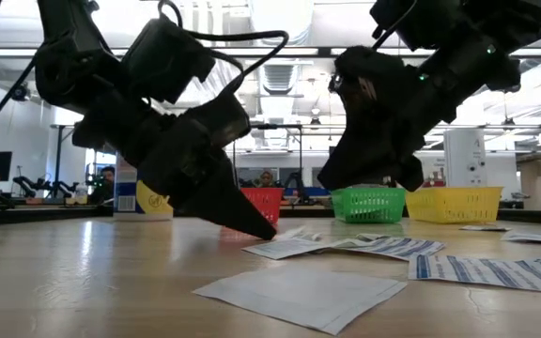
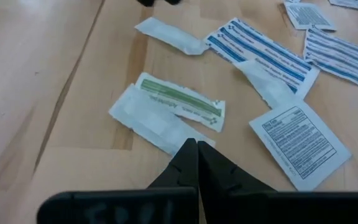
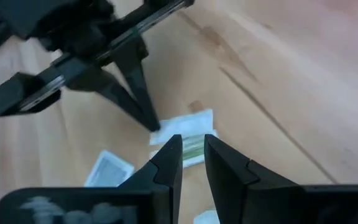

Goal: Pick & Place First Aid Supplies
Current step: Put the green bandage in the yellow bin

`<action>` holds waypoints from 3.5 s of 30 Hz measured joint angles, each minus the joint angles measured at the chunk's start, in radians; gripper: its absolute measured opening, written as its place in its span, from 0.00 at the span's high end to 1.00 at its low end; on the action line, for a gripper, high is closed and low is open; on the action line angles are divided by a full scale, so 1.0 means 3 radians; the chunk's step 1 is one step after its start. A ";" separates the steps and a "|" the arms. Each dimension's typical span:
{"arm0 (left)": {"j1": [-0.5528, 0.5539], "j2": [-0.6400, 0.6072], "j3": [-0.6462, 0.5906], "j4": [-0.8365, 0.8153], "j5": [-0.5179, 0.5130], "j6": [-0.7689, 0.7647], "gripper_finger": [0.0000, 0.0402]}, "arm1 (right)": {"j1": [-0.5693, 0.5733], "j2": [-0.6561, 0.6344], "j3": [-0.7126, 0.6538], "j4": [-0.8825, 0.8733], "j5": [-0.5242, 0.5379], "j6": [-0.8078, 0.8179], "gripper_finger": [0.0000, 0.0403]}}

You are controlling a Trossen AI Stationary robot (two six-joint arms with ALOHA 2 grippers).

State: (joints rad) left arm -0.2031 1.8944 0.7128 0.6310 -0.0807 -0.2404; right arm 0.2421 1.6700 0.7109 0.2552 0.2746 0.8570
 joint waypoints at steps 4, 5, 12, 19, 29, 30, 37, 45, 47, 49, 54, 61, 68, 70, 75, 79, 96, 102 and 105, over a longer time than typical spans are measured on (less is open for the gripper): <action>0.0000 0.0071 0.0006 0.0012 0.0002 -0.0082 1.00 | -0.0057 0.0005 0.0000 0.0085 0.0042 0.0012 0.82; 0.0000 0.0087 0.0009 0.0023 0.0002 -0.0089 1.00 | -0.0075 0.0009 0.0000 0.0083 0.0043 0.0014 0.81; -0.0005 0.0140 0.0011 0.0006 0.0003 -0.0094 1.00 | -0.0165 0.0016 0.0000 0.0071 0.0042 0.0184 0.71; 0.0002 0.0144 0.0008 -0.0002 0.0014 -0.0089 1.00 | -0.0168 0.0160 0.0000 0.0151 0.0042 0.0444 0.69; 0.0004 0.0148 0.0002 0.0018 0.0017 -0.0086 1.00 | -0.0181 0.0432 0.0069 0.0315 -0.0009 0.0437 0.69; 0.0004 0.0149 0.0001 0.0018 0.0017 -0.0086 1.00 | -0.0181 0.0451 0.0073 0.0305 -0.0049 0.0438 0.69; 0.0010 0.0152 -0.0003 0.0042 -0.0044 -0.0014 1.00 | -0.0188 0.0651 0.0199 0.0312 -0.0209 0.0546 0.69; 0.0019 0.0153 -0.0003 0.0054 -0.0054 -0.0009 1.00 | -0.0246 0.0676 0.0237 0.0313 -0.0473 0.0653 0.69; 0.0019 0.0153 -0.0003 0.0054 -0.0056 0.0008 1.00 | -0.0247 0.0675 0.0237 0.0312 -0.0445 0.0638 0.70; 0.0019 0.0153 -0.0003 0.0054 -0.0059 0.0015 1.00 | -0.0261 0.0675 0.0237 0.0312 -0.0411 0.0635 0.71; 0.0019 0.0153 -0.0003 0.0055 -0.0061 0.0017 1.00 | -0.0283 0.0675 0.0237 0.0312 -0.0431 0.0613 0.78; 0.0019 0.0153 -0.0003 0.0057 -0.0064 0.0019 1.00 | -0.0283 0.0677 0.0249 0.0308 -0.0434 0.0546 0.90; 0.0023 0.0123 -0.0006 0.0111 -0.0088 0.0020 1.00 | -0.0290 0.0681 0.0267 0.0312 -0.0473 0.0350 0.98; 0.0023 0.0066 -0.0010 0.0072 -0.0088 0.0028 1.00 | -0.0290 0.0681 0.0267 0.0313 -0.0481 0.0279 0.98; 0.0023 -0.0078 -0.0022 -0.0025 -0.0087 0.0113 1.00 | -0.0289 0.0670 0.0267 0.0308 -0.0494 0.0181 0.98; 0.0023 -0.0198 -0.0019 -0.0086 -0.0085 0.0157 1.00 | -0.0288 0.0608 0.0266 0.0302 -0.0493 0.0080 0.98; 0.0027 -0.1176 -0.0415 -0.0573 -0.0286 0.0378 1.00 | -0.0427 -0.0105 0.0234 -0.0483 -0.0295 -0.0385 0.98; 0.0033 -0.1520 -0.0712 -0.0515 -0.0286 0.0253 1.00 | -0.0497 -0.0466 0.0229 -0.0752 -0.0140 -0.0589 0.98; 0.0033 -0.1626 -0.0832 -0.0419 -0.0286 0.0230 1.00 | -0.0532 -0.0647 0.0229 -0.0868 -0.0015 -0.0673 0.98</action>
State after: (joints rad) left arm -0.1932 1.4065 0.4631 0.5052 -0.1665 -0.1715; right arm 0.0826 1.4760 0.7797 -0.0052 0.2701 0.6550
